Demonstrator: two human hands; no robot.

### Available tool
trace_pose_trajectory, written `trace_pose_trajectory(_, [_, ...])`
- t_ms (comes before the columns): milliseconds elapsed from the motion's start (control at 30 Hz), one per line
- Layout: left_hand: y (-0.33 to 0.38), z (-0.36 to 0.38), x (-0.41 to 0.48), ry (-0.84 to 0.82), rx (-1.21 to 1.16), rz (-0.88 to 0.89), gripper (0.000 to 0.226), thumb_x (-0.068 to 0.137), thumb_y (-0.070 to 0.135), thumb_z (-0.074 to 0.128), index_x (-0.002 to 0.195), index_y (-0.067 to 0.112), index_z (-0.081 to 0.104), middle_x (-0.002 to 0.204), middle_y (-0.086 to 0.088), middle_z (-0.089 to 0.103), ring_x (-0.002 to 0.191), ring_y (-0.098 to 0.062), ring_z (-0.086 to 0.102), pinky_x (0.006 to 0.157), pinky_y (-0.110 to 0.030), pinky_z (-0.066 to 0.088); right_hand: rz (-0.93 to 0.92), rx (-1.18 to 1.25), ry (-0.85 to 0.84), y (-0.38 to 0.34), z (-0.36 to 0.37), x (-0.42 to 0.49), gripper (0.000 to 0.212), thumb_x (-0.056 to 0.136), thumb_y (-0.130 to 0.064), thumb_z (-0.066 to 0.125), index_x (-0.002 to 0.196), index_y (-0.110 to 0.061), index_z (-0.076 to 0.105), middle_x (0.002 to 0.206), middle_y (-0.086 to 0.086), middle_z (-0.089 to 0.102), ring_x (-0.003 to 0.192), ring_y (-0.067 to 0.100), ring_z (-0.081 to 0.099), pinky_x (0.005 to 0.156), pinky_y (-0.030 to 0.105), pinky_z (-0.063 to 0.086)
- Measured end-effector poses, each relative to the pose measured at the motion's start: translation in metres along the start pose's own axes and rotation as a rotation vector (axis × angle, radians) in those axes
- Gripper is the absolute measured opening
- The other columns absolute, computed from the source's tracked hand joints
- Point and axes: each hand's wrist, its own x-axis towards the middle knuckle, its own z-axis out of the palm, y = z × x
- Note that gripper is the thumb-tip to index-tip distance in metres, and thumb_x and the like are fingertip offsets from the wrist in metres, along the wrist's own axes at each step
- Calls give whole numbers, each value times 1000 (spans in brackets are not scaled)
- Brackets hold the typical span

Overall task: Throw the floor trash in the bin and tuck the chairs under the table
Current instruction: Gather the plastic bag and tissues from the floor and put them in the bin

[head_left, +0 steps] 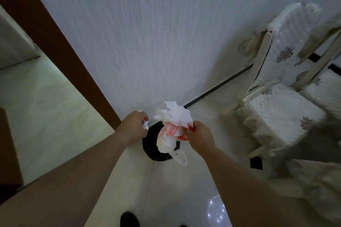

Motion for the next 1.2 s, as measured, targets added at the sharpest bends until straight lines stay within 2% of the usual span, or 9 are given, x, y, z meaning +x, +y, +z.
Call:
trace_pose_trajectory(133, [-25,20,31,-51,-11,6,23,84,10,70,108,11,68,103,-6,64,92,-19,63,82,-34,56,56,48,9,6,29,21,22,81,-43,53,86,-23,62,82,-3,71,74,17,71,74,46,62])
trace_pose_trajectory(233, [-39,44,46,-86,-18,29,29,82,8,70,110,12,67,102,-7,61,90,-19,61,76,-29,51,76,37,36,11,50,41,20,86,-40,54,87,-21,62,82,-2,70,75,17,69,75,45,61])
trace_pose_trajectory(333, [-55,73,58,-145,4,54,23,81,8,69,103,14,65,97,-7,59,86,-20,60,67,-27,46,95,20,42,20,73,58,19,89,-38,56,88,-20,61,82,-2,68,73,15,67,70,39,59])
trace_pose_trajectory(433, [-74,101,72,-186,6,50,20,81,6,67,91,21,57,93,-8,57,85,-23,60,57,-22,36,106,-10,31,38,95,77,19,91,-37,55,89,-19,60,81,-1,66,71,16,64,64,33,53])
trace_pose_trajectory(567, [-100,138,96,-174,-18,44,21,82,5,65,93,21,57,95,-7,56,87,-23,59,59,-21,36,121,-30,39,68,124,109,21,93,-38,53,89,-18,59,81,-1,66,72,16,63,65,35,52])
trace_pose_trajectory(700, [-131,174,121,-174,0,14,30,81,5,66,110,11,64,101,-6,55,93,-22,59,71,-27,45,133,-61,50,99,158,142,22,94,-38,52,91,-18,58,82,-1,65,75,18,64,68,37,54])
trace_pose_trajectory(867, [-168,214,139,-165,6,-8,29,80,1,65,109,6,67,100,-9,59,93,-24,61,80,-36,56,166,-86,43,136,204,176,25,96,-41,50,91,-17,57,81,-1,64,74,18,64,69,37,55])
trace_pose_trajectory(1033, [-195,251,147,-174,5,-28,23,78,3,65,99,11,65,98,-9,60,89,-23,63,76,-35,57,171,-106,1,169,243,191,21,98,-37,51,91,-18,56,77,-6,61,67,8,58,57,27,43])
trace_pose_trajectory(1200, [-209,284,155,-158,18,-17,23,82,1,64,104,7,66,98,-6,58,90,-20,58,72,-29,50,185,-125,-43,197,275,200,23,99,-39,50,86,-19,52,75,-6,58,66,9,56,57,28,41])
